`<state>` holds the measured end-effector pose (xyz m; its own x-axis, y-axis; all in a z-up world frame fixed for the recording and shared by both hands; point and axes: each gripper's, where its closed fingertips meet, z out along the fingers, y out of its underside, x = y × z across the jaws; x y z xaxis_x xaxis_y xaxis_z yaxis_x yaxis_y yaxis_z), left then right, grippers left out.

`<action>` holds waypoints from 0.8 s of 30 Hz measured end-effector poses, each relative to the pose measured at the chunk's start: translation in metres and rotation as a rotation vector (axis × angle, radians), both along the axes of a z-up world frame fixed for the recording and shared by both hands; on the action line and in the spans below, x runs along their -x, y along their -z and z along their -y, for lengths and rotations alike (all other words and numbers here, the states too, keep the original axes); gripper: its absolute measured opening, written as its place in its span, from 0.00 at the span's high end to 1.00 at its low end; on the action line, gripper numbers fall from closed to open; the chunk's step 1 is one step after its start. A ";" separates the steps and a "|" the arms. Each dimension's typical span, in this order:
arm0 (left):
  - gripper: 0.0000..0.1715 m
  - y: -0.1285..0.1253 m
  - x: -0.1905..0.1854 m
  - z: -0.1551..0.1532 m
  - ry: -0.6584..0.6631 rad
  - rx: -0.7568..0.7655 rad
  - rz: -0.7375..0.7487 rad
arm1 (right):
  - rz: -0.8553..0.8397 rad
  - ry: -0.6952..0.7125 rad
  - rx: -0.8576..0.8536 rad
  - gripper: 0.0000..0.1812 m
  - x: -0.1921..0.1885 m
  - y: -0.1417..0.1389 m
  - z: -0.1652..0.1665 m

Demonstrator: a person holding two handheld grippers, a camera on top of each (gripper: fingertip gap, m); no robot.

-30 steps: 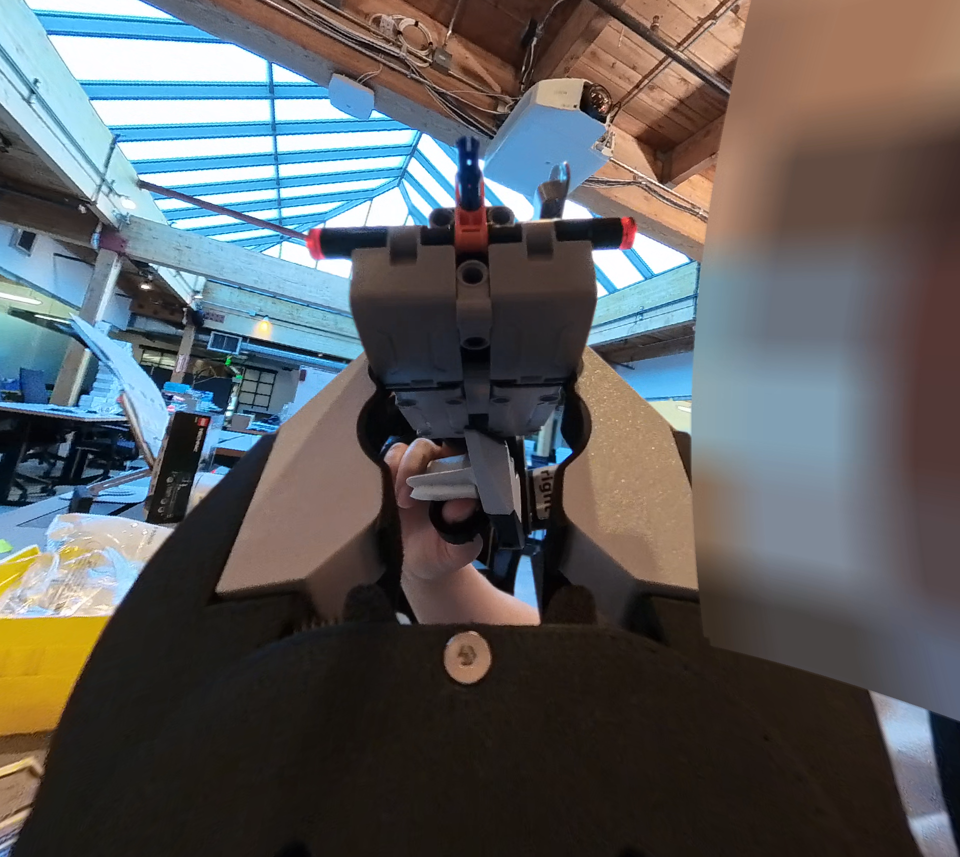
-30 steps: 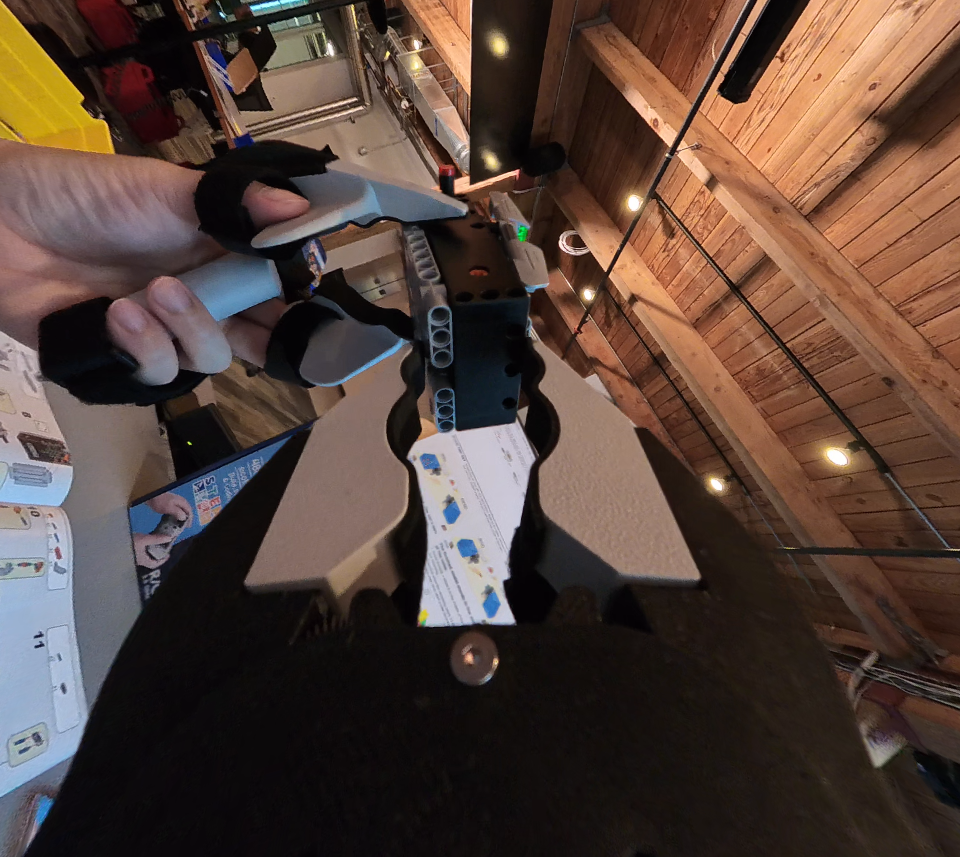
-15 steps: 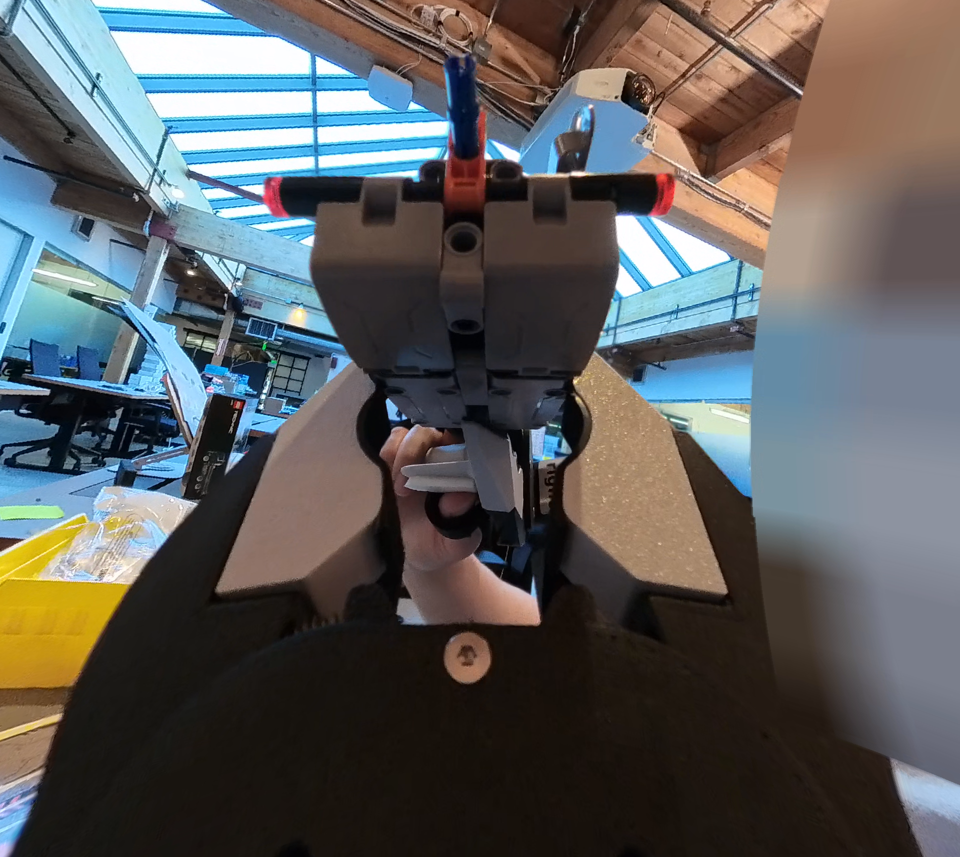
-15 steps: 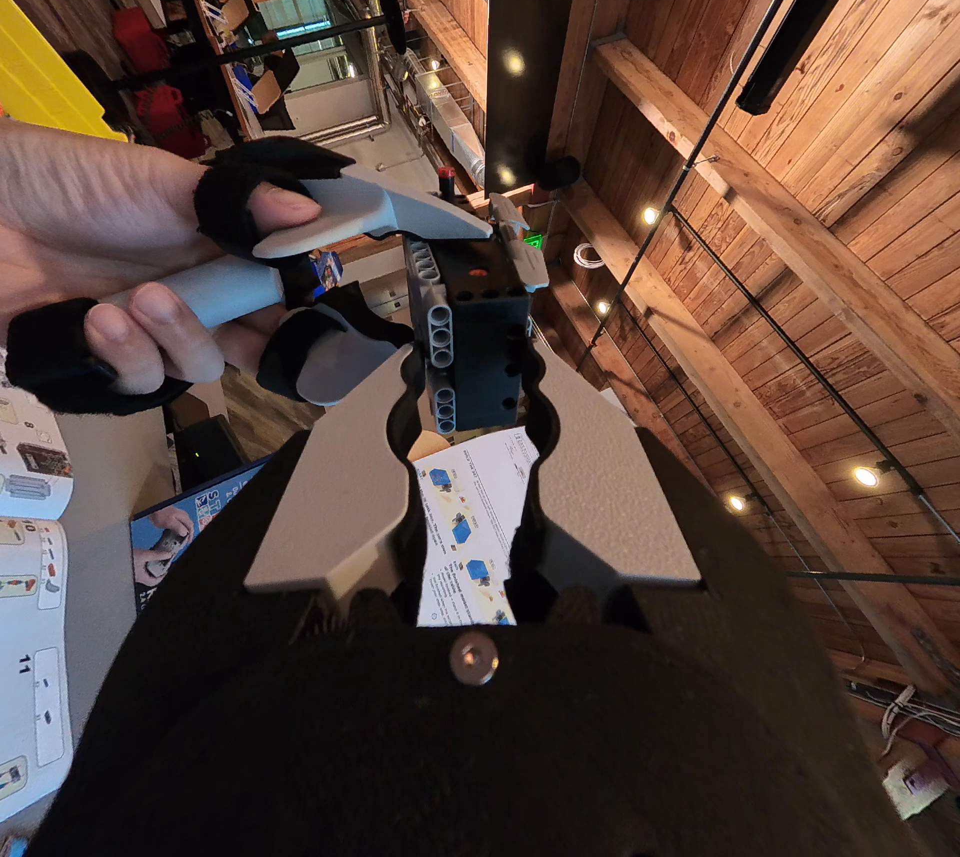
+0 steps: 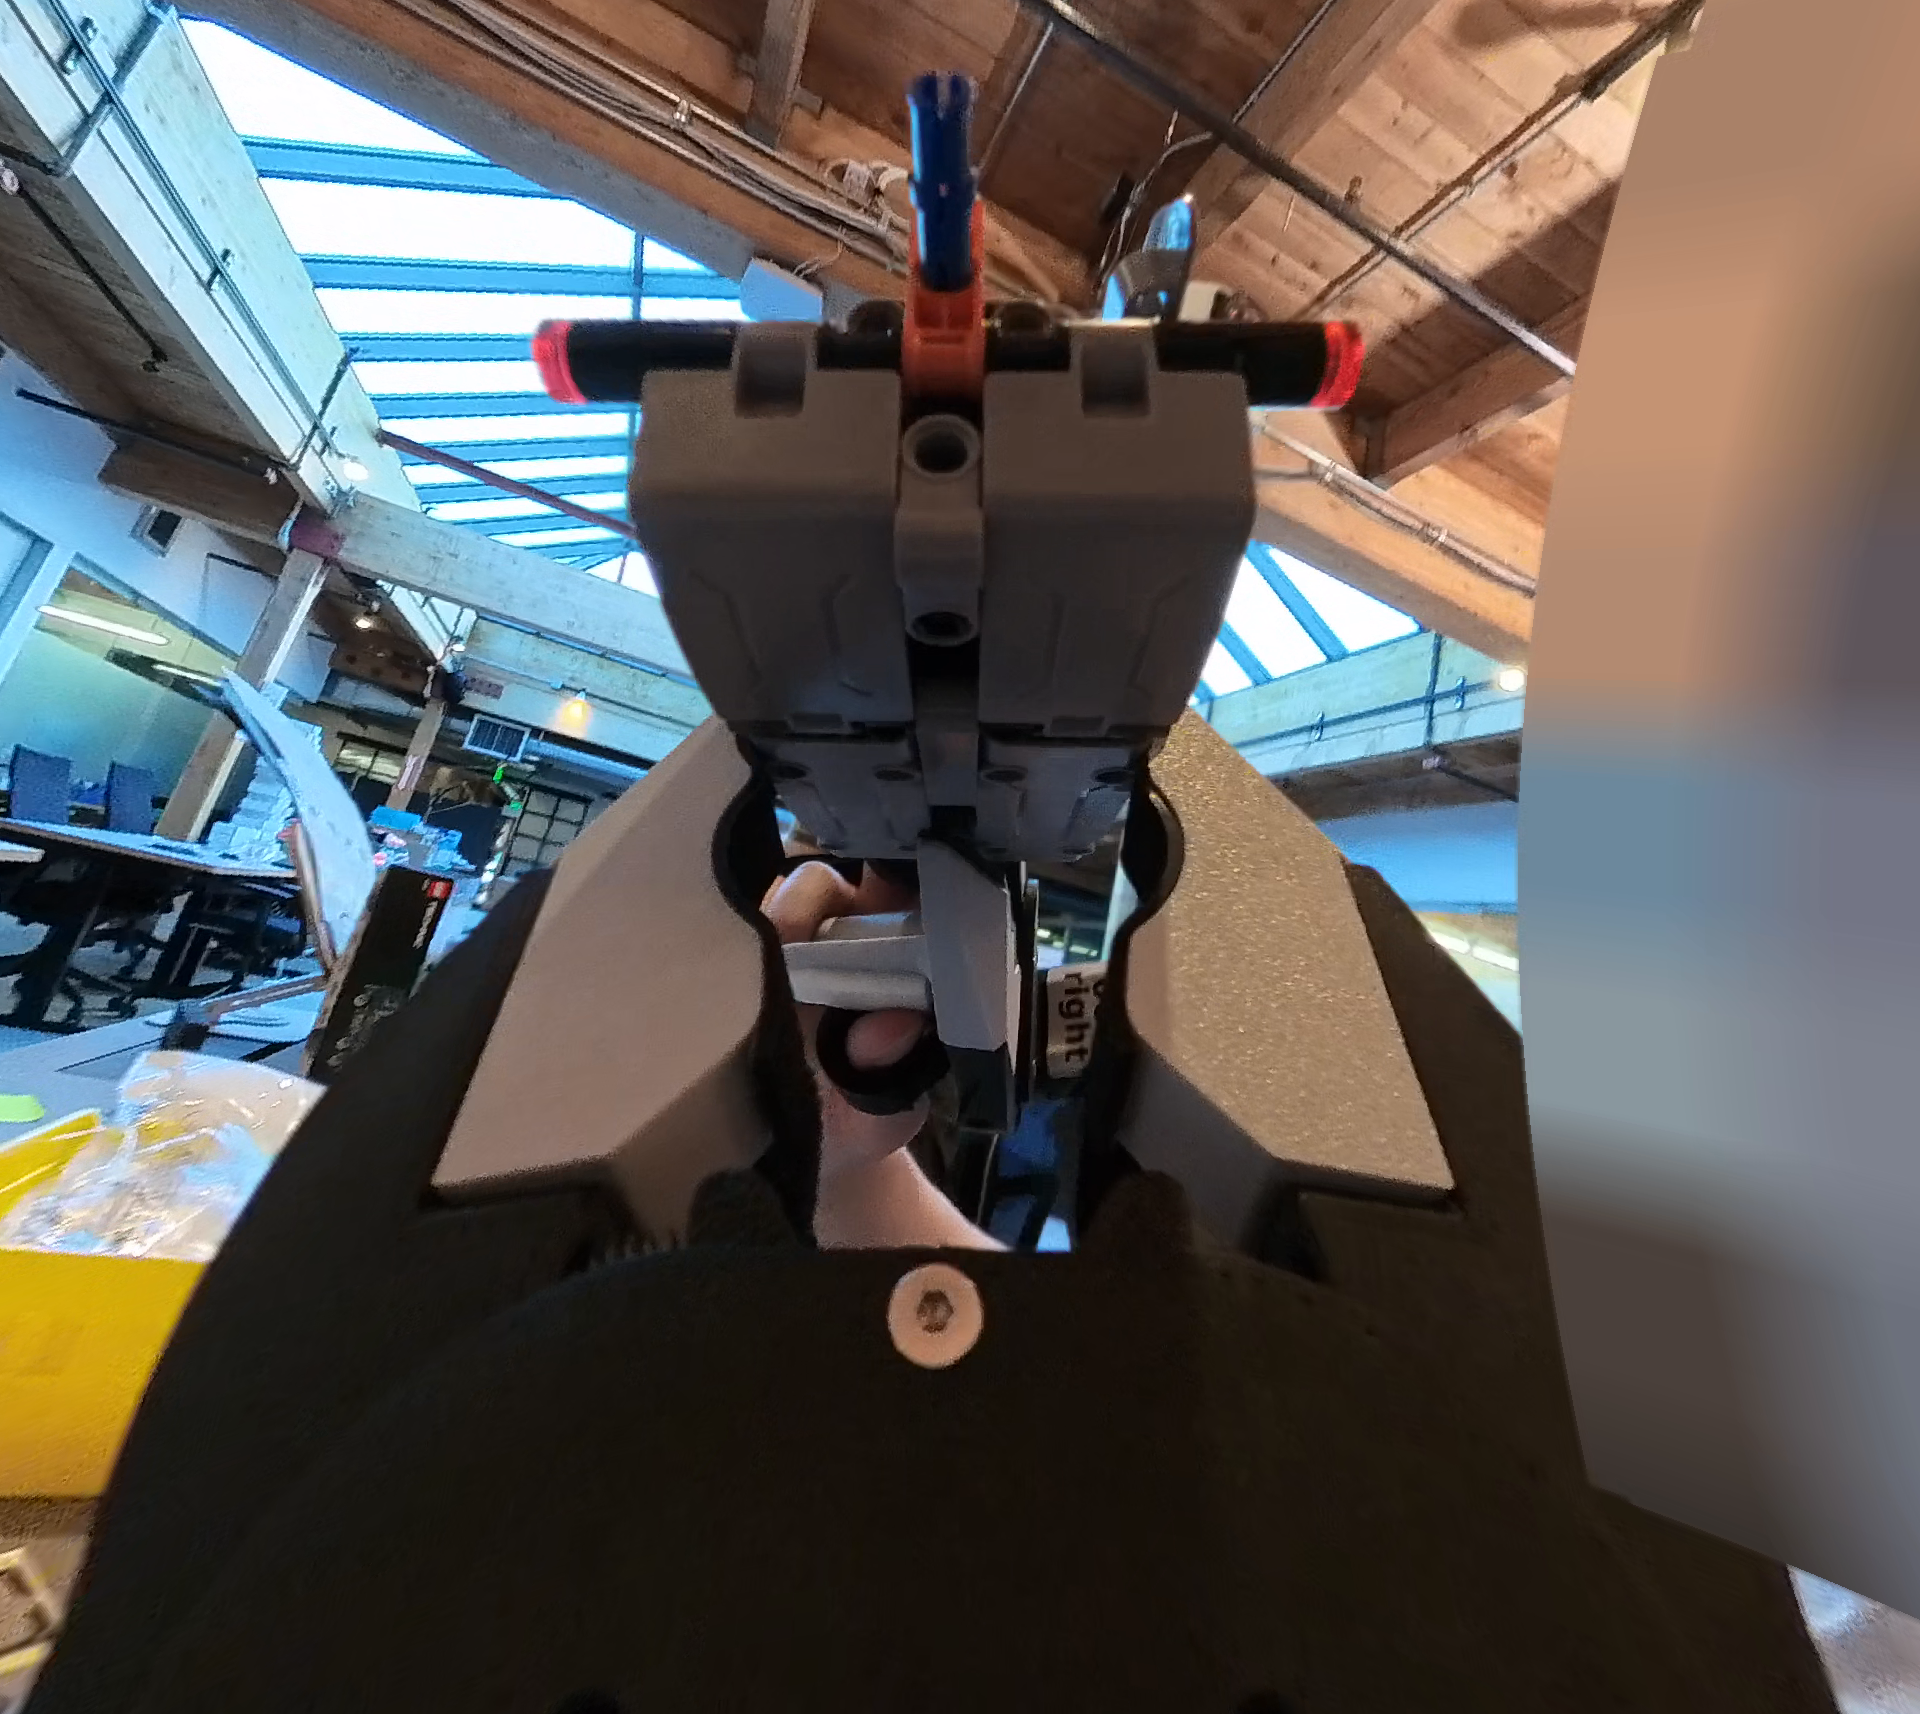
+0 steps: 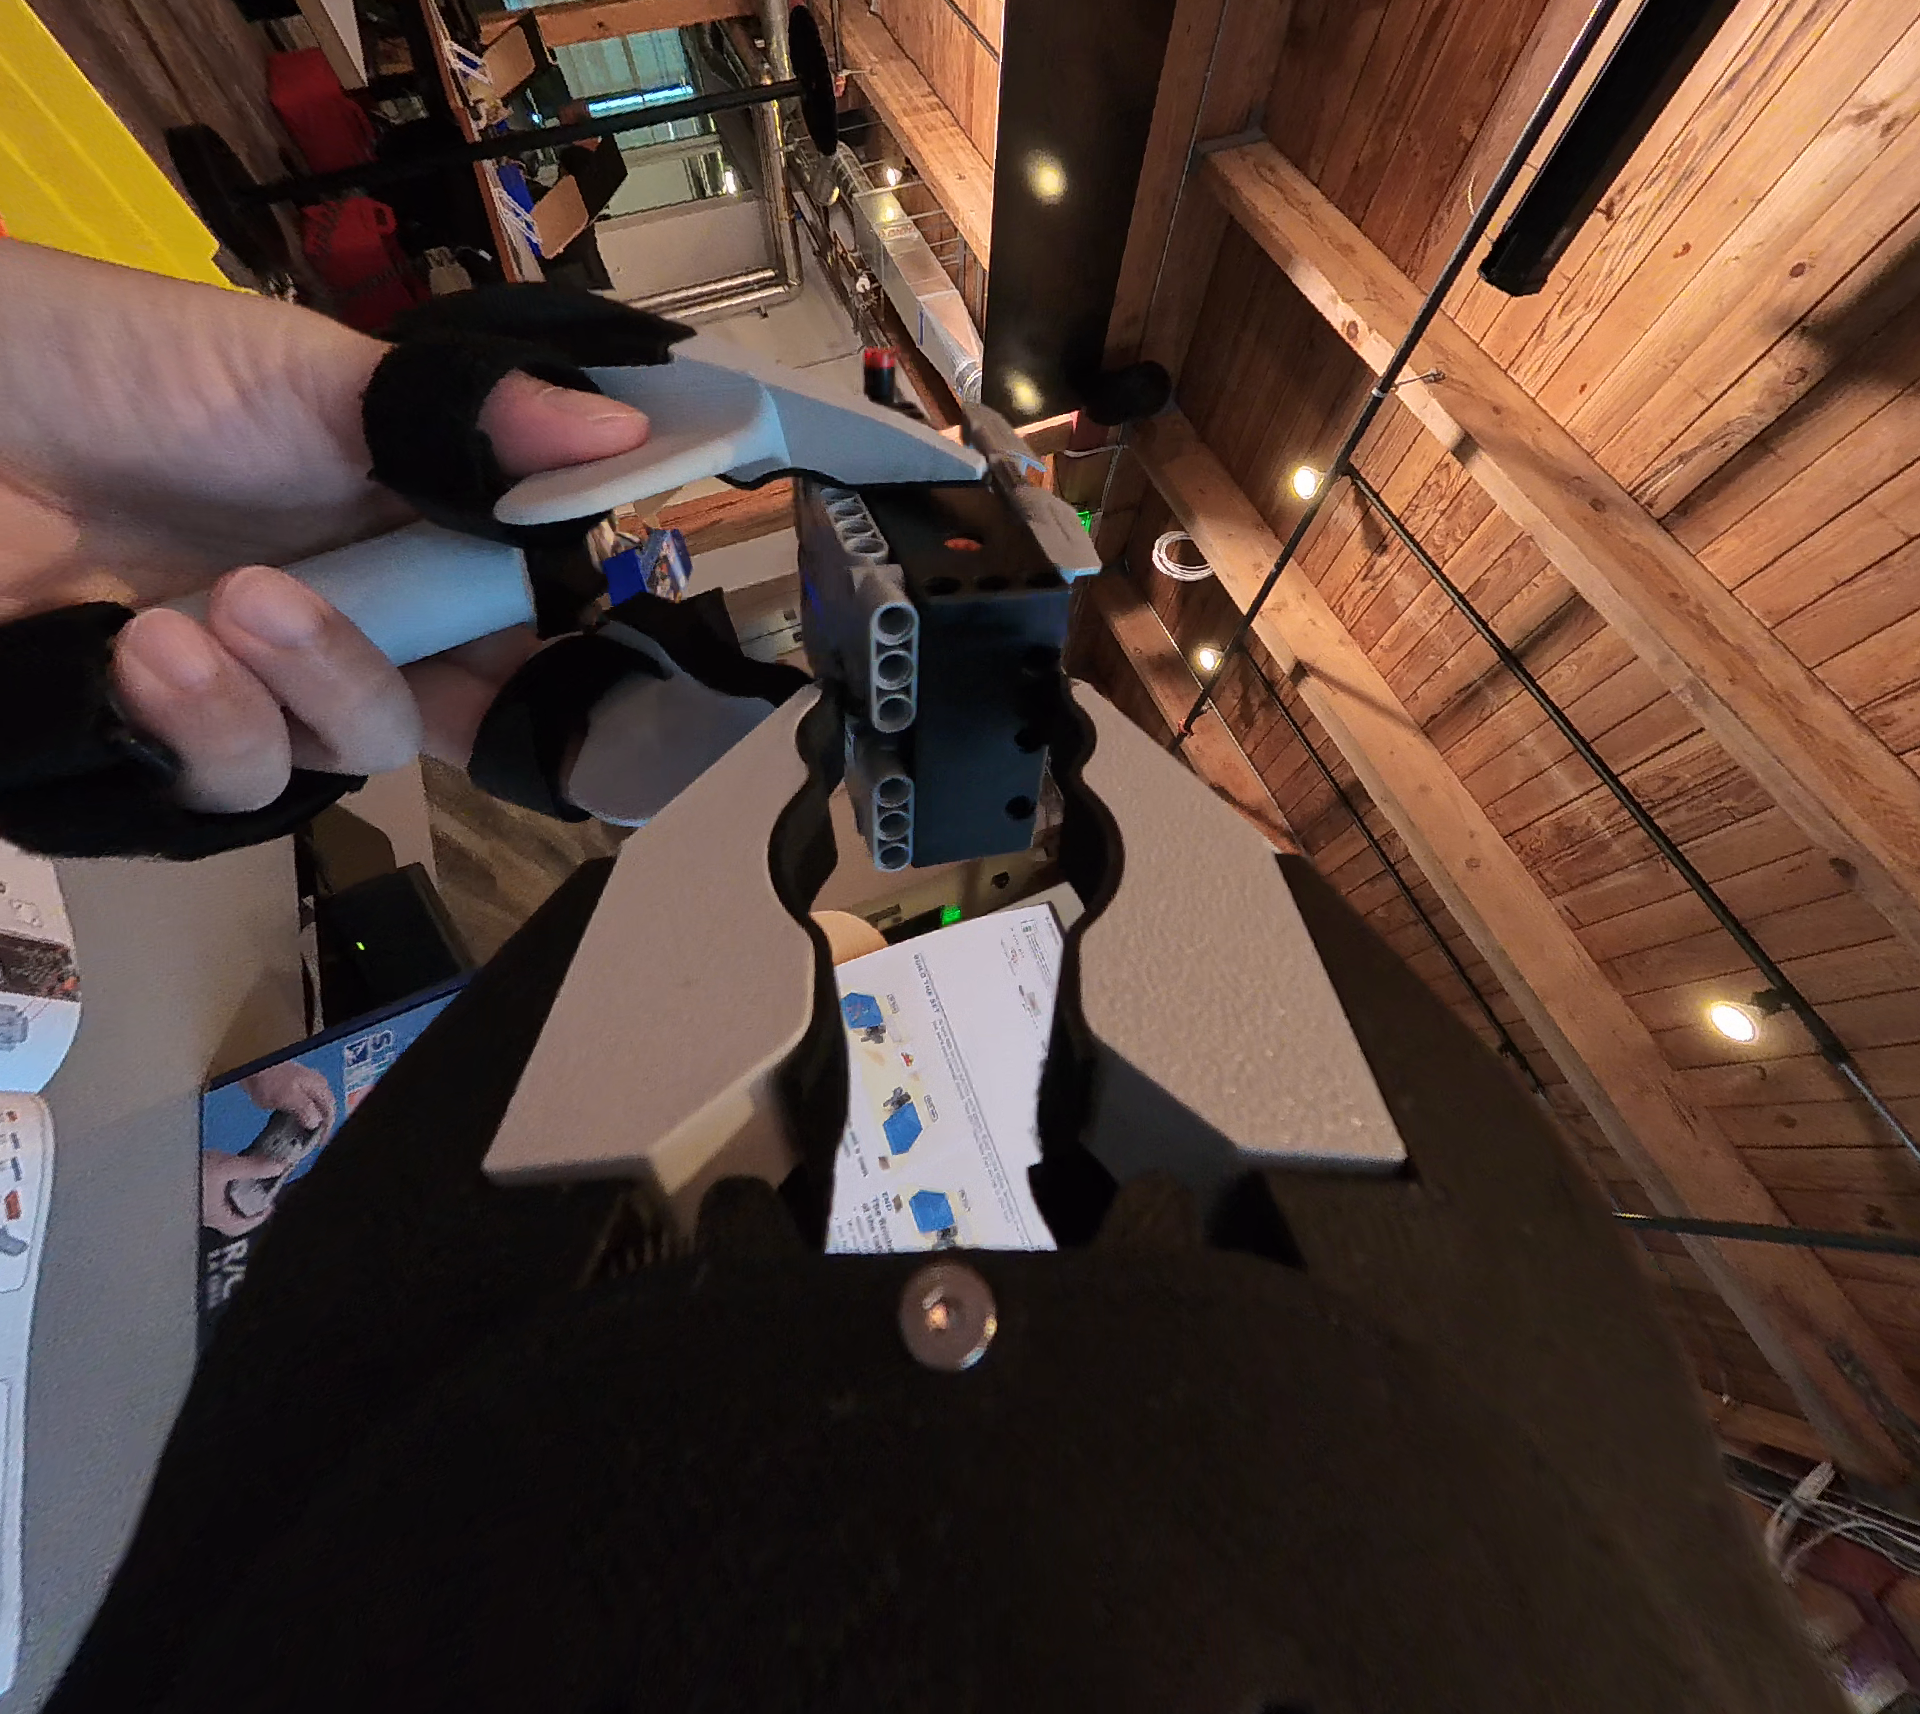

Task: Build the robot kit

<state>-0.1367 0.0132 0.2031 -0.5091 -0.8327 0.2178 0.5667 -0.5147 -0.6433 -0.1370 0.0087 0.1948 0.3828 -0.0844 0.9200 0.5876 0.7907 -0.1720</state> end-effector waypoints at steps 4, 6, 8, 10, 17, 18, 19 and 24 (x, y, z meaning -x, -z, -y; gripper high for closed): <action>0.63 -0.005 0.009 -0.003 0.001 0.031 0.058 | -0.005 0.028 0.019 0.71 0.006 -0.004 -0.009; 0.63 -0.005 0.009 -0.004 -0.024 0.021 0.047 | -0.004 0.040 0.055 0.68 0.008 -0.003 -0.014; 0.63 -0.004 0.010 -0.006 -0.057 0.009 0.029 | -0.004 0.044 0.069 0.65 0.009 -0.002 -0.015; 0.63 -0.005 0.014 -0.011 -0.098 0.013 0.036 | -0.004 0.050 0.072 0.63 0.009 -0.003 -0.013; 0.63 -0.001 0.023 -0.032 -0.320 0.016 0.004 | 0.118 0.160 0.241 0.48 0.022 -0.006 -0.003; 0.63 -0.002 0.025 -0.034 -0.354 0.010 0.000 | 0.153 0.168 0.278 0.47 0.029 -0.008 0.003; 0.63 -0.002 0.027 -0.036 -0.394 -0.001 -0.005 | 0.180 0.175 0.328 0.48 0.036 -0.009 0.008; 0.63 -0.002 0.034 -0.042 -0.620 -0.068 -0.049 | -0.007 0.223 0.521 0.52 0.065 -0.040 0.008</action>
<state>-0.1703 0.0550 0.2052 0.0823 -0.9829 0.1647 0.7159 -0.0566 -0.6959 -0.2017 0.0007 0.2352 0.4144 0.3004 0.8591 0.7280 0.4571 -0.5110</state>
